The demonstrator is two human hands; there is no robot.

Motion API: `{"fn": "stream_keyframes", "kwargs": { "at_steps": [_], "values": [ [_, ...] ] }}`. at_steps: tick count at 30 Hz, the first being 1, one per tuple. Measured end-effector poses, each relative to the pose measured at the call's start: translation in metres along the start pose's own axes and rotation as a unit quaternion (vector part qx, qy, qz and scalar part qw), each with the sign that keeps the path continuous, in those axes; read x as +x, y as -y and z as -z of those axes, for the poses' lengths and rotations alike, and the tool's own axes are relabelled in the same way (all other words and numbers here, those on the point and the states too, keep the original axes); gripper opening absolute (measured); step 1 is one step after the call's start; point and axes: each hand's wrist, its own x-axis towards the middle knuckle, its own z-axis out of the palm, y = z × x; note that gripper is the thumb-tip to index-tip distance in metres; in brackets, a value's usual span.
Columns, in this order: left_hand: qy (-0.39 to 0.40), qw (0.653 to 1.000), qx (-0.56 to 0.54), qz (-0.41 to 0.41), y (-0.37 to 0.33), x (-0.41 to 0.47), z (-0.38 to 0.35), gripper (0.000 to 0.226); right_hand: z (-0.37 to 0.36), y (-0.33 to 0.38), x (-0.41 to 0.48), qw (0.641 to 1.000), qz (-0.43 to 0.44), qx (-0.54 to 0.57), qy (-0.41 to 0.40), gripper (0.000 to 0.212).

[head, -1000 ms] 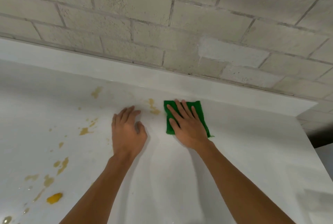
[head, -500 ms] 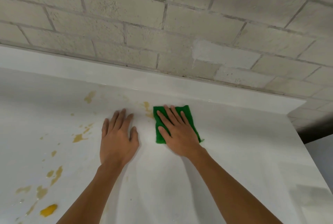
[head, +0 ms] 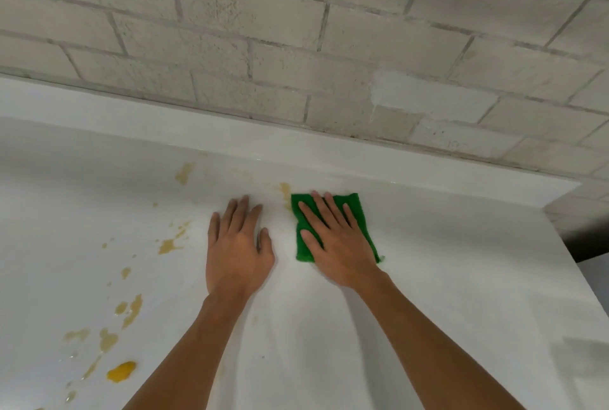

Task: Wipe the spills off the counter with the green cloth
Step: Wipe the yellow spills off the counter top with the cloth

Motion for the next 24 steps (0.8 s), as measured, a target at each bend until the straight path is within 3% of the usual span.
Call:
{"fn": "stream_keyframes", "kwargs": {
  "at_steps": [4, 8, 15, 17, 21, 24],
  "values": [
    [-0.003, 1.000, -0.002, -0.002, 0.001, 0.001, -0.001, 0.060, 0.008, -0.026, 0.000, 0.995, -0.092, -0.025, 0.003, 0.068],
    [-0.004, 1.000, -0.007, 0.001, 0.001, 0.002, -0.003, 0.061, 0.004, 0.003, 0.042, 0.980, -0.200, 0.001, 0.001, 0.063],
    [-0.008, 1.000, -0.027, 0.002, 0.003, 0.001, -0.002, 0.058, 0.001, 0.025, 0.015, 0.999, -0.035, 0.006, 0.013, 0.072],
    [-0.004, 1.000, -0.030, 0.003, 0.002, 0.001, 0.000, 0.059, 0.003, 0.007, 0.005, 0.998, -0.058, 0.001, 0.008, 0.071],
    [0.000, 0.999, -0.037, 0.002, 0.001, 0.001, 0.002, 0.060, 0.004, 0.010, 0.033, 0.982, -0.188, -0.003, 0.001, 0.064],
    [0.005, 0.999, -0.039, 0.004, 0.003, 0.000, 0.003, 0.060, 0.001, 0.037, 0.059, 0.981, -0.193, 0.012, 0.008, 0.063]
  ]
}}
